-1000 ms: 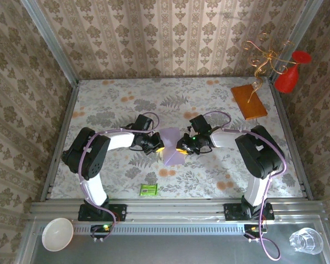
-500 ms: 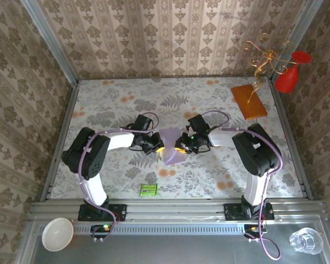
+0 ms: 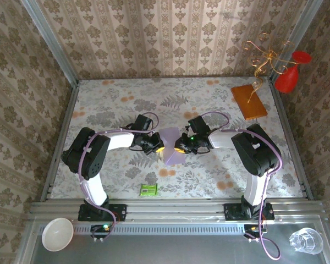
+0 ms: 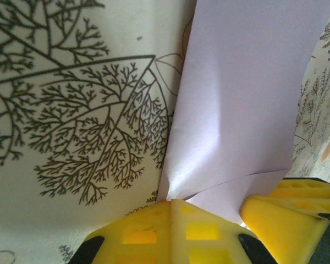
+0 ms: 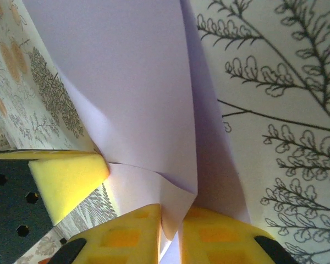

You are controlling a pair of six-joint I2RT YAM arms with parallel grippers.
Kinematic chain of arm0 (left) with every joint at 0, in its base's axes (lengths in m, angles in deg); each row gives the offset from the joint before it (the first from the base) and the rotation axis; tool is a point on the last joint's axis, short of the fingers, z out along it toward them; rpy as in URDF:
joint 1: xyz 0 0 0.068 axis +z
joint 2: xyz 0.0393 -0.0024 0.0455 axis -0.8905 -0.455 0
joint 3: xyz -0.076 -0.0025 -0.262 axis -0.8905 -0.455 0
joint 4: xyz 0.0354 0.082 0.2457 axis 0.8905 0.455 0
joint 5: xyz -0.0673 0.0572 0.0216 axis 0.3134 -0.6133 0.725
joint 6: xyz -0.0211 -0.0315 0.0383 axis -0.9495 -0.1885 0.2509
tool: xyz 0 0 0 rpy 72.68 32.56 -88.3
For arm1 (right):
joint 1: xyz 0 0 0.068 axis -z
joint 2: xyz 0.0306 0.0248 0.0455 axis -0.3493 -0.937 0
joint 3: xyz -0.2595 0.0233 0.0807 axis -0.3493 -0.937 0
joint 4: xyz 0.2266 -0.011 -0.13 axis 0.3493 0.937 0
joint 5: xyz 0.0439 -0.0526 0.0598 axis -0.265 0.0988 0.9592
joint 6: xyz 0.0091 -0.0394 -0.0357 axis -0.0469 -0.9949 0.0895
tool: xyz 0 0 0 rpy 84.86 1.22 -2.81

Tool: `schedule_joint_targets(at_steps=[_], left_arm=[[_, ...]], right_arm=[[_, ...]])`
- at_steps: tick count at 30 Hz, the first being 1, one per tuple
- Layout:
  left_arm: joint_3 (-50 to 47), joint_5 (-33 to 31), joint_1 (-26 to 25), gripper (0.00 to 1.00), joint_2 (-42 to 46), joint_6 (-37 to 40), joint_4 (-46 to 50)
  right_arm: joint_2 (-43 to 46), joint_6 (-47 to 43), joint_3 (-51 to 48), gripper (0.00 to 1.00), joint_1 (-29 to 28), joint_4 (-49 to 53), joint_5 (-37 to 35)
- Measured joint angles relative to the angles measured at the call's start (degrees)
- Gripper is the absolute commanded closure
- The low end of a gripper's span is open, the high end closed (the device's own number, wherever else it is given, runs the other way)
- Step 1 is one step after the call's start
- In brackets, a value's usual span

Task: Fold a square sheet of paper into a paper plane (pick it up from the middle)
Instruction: Turn over the paper at the center of the table.

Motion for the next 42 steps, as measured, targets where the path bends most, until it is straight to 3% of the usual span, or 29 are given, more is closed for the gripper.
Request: schedule_joint_targets(at_steps=[9,13,20,22,34,37,42], left_arm=[[-2.60,-1.40,1.36,0.72,3.30,0.13,-0.85],[-5.31,-2.29,4.15,0.47,9.20,0.87,-1.27],[-9.20,-0.72,8.72,0.13,20.46,1.03,-7.65],[-10.03,0.39,8.96,0.08,22.60,0.31,-10.40],[-10.40,9.29,6.73,0.09,22.60,-9.22,-27.21],[-10.40,10.29,6.69,0.14,22.58,-10.38,-29.22],[-10.40,11.45,6.69,0.35,22.23,-12.31,-31.41]], right_arm=[[0.63,-1.01,-0.26,0.95,-0.31,-2.58,-0.02],[2.84,-2.03,-0.24,0.95,-0.07,-3.39,-0.04],[9.73,-3.04,1.81,0.95,1.95,-6.49,2.12],[11.02,-2.64,2.93,0.95,2.49,-8.59,3.61],[12.61,5.11,4.90,0.93,3.34,-21.11,10.80],[12.61,6.27,4.85,0.93,3.72,-22.12,11.54],[12.61,7.30,4.59,0.91,4.42,-22.95,11.98]])
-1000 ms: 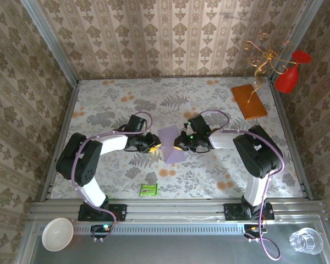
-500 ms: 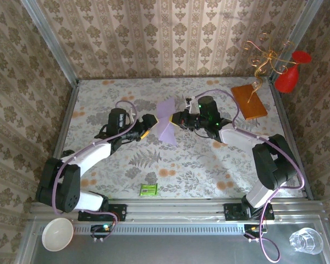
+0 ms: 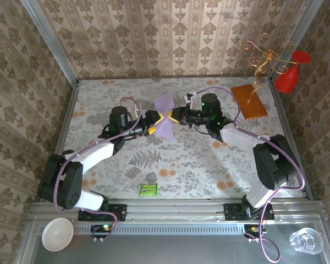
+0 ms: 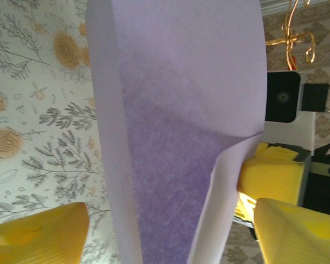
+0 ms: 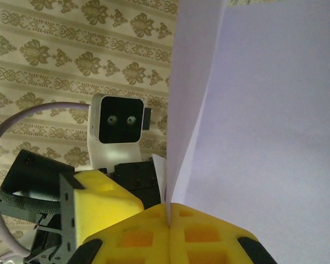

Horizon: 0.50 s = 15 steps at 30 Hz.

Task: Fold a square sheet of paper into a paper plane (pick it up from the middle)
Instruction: Turn over the paper at the center of the table.

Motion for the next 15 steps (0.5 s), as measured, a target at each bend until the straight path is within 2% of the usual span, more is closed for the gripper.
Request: schedule_joint_targets(at_steps=[2,5,12,15], left_arm=[[0.00,0.57,0.00,0.45,-0.48,-0.48,-1.33],[0.00,0.90,0.00,0.55,-1.01,-1.16,-2.64],[0.00,1.51,0.15,0.71,-1.62,-1.62,-3.96],[0.02,1.88,0.15,0.77,-1.92,-1.57,-4.11]], right_arm=[[0.00,0.24,-0.13,0.90,0.13,0.00,0.02],[0.00,0.37,-0.66,0.90,0.28,-0.02,0.07],[0.00,0.42,-1.55,0.86,0.81,0.04,0.15],[-0.02,0.50,-1.86,0.81,1.20,0.09,0.15]])
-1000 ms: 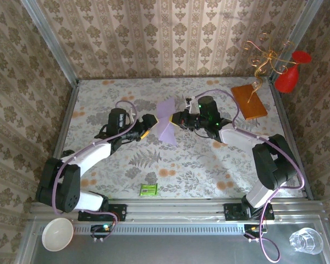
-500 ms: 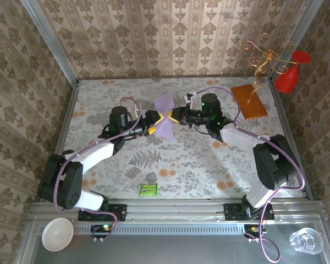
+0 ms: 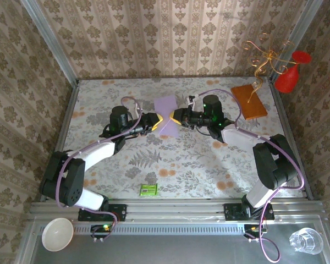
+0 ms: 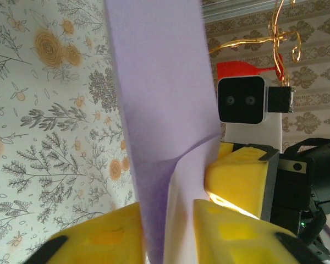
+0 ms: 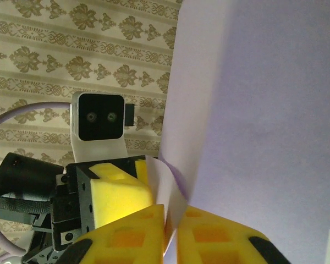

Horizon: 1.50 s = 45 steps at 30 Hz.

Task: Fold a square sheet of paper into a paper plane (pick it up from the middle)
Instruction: Turn over the paper at the center of the table.

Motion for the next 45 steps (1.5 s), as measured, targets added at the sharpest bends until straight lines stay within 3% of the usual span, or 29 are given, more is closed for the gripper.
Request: schedule_joint_targets(at_steps=[7,11,15,20,24,31,34,39,45], left_arm=[[0.00,0.20,0.79,0.88,-0.59,0.76,0.72],[0.07,0.17,1.84,0.90,-0.59,2.23,2.27],[3.52,-1.44,3.02,0.90,-0.55,7.98,13.77],[14.60,-10.54,3.23,0.91,-0.55,21.40,39.76],[23.19,-21.33,2.38,0.92,-0.81,30.75,57.68],[39.28,-44.48,-5.38,0.93,-9.99,40.72,81.88],[44.61,-53.09,-9.05,0.93,-15.26,42.75,88.59],[49.90,-61.83,-13.07,0.92,-22.97,44.28,95.08],[55.89,-61.72,-17.68,0.89,-31.87,44.35,95.25]], right_arm=[[0.15,-1.09,-0.13,0.60,1.16,3.32,-0.44],[1.88,-4.28,-0.22,0.55,3.02,10.14,-3.17],[5.16,-9.09,-0.20,0.53,5.40,19.56,-8.66],[7.78,-13.81,-0.09,0.53,7.08,29.07,-15.82],[8.04,-15.78,-0.09,0.53,7.50,33.55,-19.15],[8.20,-17.18,-0.09,0.53,7.98,36.50,-21.84],[8.61,-17.20,-0.09,0.54,8.24,36.72,-22.64],[10.01,-17.18,-0.44,0.54,9.07,37.31,-23.52],[11.32,-17.16,-2.16,0.54,10.08,37.64,-24.15]])
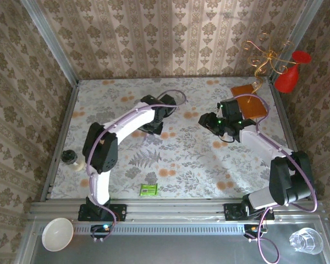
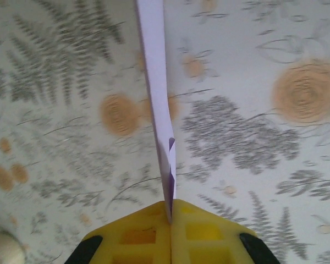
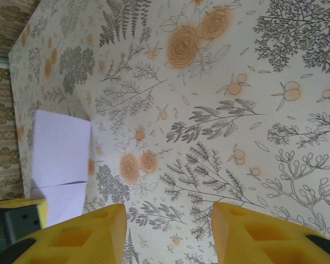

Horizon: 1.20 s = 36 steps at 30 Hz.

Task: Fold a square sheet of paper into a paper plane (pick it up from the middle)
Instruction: Turn over the paper at the center of the table, then third fold the triangle at the center of the table.

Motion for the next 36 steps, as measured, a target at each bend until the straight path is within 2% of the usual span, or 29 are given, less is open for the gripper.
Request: schedule_joint_targets(at_steps=[5,9,14,18,20,28,32,36], left_arm=[[0.11,8.70,-1.44,0.77,-3.32,-1.79,-4.68],[-2.25,17.22,0.11,0.57,-2.93,-4.13,-10.82],[-13.46,29.94,6.29,0.48,3.28,-8.44,-22.32],[-21.81,36.65,13.16,0.44,11.93,-11.96,-30.27],[-24.90,38.07,16.31,0.41,15.87,-13.25,-33.00],[-39.91,40.11,27.47,0.08,27.74,-17.79,-38.93],[-44.02,40.54,30.56,0.01,30.45,-18.80,-39.19],[-44.94,41.38,31.52,0.00,31.23,-18.88,-39.65]], right_arm=[[1.01,0.00,-1.31,0.53,0.37,0.33,-0.20],[1.20,0.07,-1.57,0.53,0.63,0.31,-0.09],[0.52,0.20,-1.46,0.53,-0.11,-0.13,0.87],[-3.72,0.11,0.98,0.54,-4.26,-0.09,1.18],[-7.39,-0.07,3.80,0.55,-7.80,-0.04,1.18],[-23.78,-0.26,17.84,0.57,-21.57,0.35,1.38],[-29.27,-0.61,23.28,0.57,-24.85,2.27,1.31],[-34.40,-1.38,28.79,0.58,-25.46,5.20,-0.20]])
